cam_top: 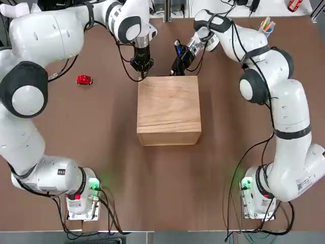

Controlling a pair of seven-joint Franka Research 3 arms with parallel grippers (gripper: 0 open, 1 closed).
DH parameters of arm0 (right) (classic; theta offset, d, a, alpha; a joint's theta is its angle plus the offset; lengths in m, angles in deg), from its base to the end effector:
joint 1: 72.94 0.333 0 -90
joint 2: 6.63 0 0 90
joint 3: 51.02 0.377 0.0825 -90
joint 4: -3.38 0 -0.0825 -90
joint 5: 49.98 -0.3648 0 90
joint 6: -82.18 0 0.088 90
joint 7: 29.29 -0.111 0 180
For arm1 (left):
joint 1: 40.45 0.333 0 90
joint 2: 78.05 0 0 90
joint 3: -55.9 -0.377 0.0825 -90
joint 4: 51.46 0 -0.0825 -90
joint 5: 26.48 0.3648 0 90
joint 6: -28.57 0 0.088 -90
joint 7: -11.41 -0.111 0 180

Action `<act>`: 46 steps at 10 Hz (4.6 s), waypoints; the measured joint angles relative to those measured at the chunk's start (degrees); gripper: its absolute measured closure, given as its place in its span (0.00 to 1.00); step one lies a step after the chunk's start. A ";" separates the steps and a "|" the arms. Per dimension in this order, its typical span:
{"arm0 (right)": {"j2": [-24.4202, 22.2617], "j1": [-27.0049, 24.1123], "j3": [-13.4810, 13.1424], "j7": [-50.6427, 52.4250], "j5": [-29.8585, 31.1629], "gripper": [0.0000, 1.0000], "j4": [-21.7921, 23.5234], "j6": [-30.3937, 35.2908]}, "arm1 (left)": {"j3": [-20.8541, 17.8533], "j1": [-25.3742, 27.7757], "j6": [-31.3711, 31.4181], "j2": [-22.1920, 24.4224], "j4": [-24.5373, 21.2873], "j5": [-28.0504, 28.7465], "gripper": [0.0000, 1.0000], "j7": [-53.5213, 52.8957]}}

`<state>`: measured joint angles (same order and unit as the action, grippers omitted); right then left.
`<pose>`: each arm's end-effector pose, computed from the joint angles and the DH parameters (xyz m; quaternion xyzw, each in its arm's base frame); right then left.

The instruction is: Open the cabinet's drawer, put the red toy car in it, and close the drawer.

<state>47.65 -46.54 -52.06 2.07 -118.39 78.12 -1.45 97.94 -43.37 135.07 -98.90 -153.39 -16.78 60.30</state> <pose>0.6005 0.4126 0.2373 -0.7502 -0.2261 0.2916 0.5487 0.4732 -0.3849 0.4450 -0.9948 -0.0075 0.0943 0.0381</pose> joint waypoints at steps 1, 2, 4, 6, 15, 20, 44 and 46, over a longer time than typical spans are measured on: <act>-0.05 -0.04 0.02 -0.29 -0.20 0.49 -0.10 0.12 | 0.04 0.04 -0.48 0.00 0.07 0.00 0.98 0.00; -0.08 -0.03 0.04 -0.62 -0.17 0.52 -0.15 0.20 | 0.06 0.15 -0.84 0.00 0.10 0.00 0.98 0.00; -0.07 -0.03 0.03 -0.91 -0.16 0.54 -0.16 0.12 | 0.07 0.28 -1.05 0.00 0.13 0.00 0.98 0.00; -0.02 -0.09 -0.08 -1.03 -0.08 0.63 -0.18 -0.06 | 0.08 0.31 -1.10 0.00 0.15 0.00 0.98 0.00; 0.00 -0.14 -0.08 -2.34 -0.12 0.64 -0.19 -0.13 | 0.14 0.33 -1.32 0.00 1.09 -0.34 0.97 0.00; -0.06 -0.08 0.09 -4.24 0.08 0.74 -0.94 -2.98 | 0.16 0.43 -2.15 0.00 2.46 -0.34 0.99 0.00; -0.09 -1.51 -0.62 -0.64 -4.46 0.80 -3.69 -16.62 | 0.24 1.02 -2.48 -2.39 2.61 -0.34 0.98 -0.02; -0.09 -1.51 -0.63 -0.49 -4.47 0.80 -3.75 -16.88 | 0.24 1.05 -2.48 -2.39 2.61 -0.34 0.98 -0.02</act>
<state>47.56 -48.06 -52.69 1.58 -122.86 74.36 -18.33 98.18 -42.33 132.59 -101.29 -150.78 -17.12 60.29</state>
